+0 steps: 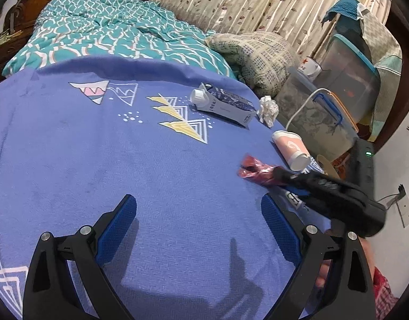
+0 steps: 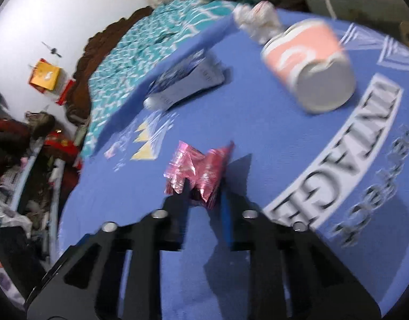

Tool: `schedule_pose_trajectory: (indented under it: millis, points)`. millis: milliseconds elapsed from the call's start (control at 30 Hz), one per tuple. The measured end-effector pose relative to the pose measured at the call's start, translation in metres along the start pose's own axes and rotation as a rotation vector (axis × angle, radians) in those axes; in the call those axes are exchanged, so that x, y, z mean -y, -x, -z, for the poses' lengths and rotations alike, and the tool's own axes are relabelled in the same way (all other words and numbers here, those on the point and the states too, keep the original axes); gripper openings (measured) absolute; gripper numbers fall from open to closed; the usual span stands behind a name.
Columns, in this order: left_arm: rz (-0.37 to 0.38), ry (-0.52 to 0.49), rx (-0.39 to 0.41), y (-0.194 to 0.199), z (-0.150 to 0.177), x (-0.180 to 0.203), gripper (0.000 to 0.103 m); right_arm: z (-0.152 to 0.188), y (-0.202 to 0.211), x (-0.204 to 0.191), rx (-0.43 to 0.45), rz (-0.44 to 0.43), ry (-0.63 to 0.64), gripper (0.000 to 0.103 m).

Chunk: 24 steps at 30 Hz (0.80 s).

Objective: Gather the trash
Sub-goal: 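Pass the red wrapper from the right gripper into the left gripper, then grasp the blue-white milk carton with the right gripper while the left holds the red wrapper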

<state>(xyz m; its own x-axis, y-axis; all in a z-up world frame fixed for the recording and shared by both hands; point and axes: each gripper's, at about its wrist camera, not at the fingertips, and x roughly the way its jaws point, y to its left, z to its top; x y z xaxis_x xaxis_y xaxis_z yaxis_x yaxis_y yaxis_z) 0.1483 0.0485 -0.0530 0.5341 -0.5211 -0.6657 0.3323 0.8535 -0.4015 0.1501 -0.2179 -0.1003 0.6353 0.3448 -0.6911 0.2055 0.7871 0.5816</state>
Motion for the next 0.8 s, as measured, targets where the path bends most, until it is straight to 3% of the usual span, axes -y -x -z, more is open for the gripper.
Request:
schedule_pose_trajectory:
  millis: [100,200,367,433,500,533,567,667,700,733,800]
  points:
    - [0.072,0.019,-0.02,-0.002,0.0,-0.001,0.087,0.015,0.003,-0.015,-0.015,-0.09,0.014,0.016]
    - [0.246,0.113,-0.071,-0.006,0.0,-0.012,0.087,0.032,0.018,-0.032,-0.021,-0.18,0.058,0.016]
    - [0.41,0.218,-0.098,-0.01,0.001,-0.024,0.087,0.061,0.03,-0.055,-0.098,-0.356,0.144,0.016]
    - [0.426,0.222,-0.087,-0.008,0.001,-0.023,0.073,0.067,0.03,-0.059,-0.114,-0.405,0.135,0.016]
    - [0.444,0.214,-0.095,-0.009,0.001,-0.02,0.016,0.068,0.029,-0.061,-0.109,-0.418,0.125,0.02]
    - [0.435,0.213,-0.097,-0.01,0.001,-0.02,0.004,0.066,0.03,-0.059,-0.102,-0.411,0.116,0.02]
    - [0.429,0.215,-0.094,-0.01,0.001,-0.021,0.006,0.064,0.029,-0.057,-0.099,-0.41,0.104,0.02]
    - [0.375,0.217,-0.057,-0.005,-0.001,-0.023,0.005,0.053,0.026,-0.046,-0.088,-0.373,0.065,0.04]
    - [0.363,0.221,-0.048,-0.004,-0.002,-0.026,0.005,0.044,0.028,-0.043,-0.059,-0.332,0.062,0.064]
    - [0.342,0.228,-0.036,-0.002,-0.003,-0.028,0.005,0.032,0.03,-0.043,-0.016,-0.288,0.071,0.079]
    - [0.293,0.231,-0.02,0.0,-0.004,-0.032,0.006,0.0,0.031,-0.046,0.08,-0.18,0.128,0.08]
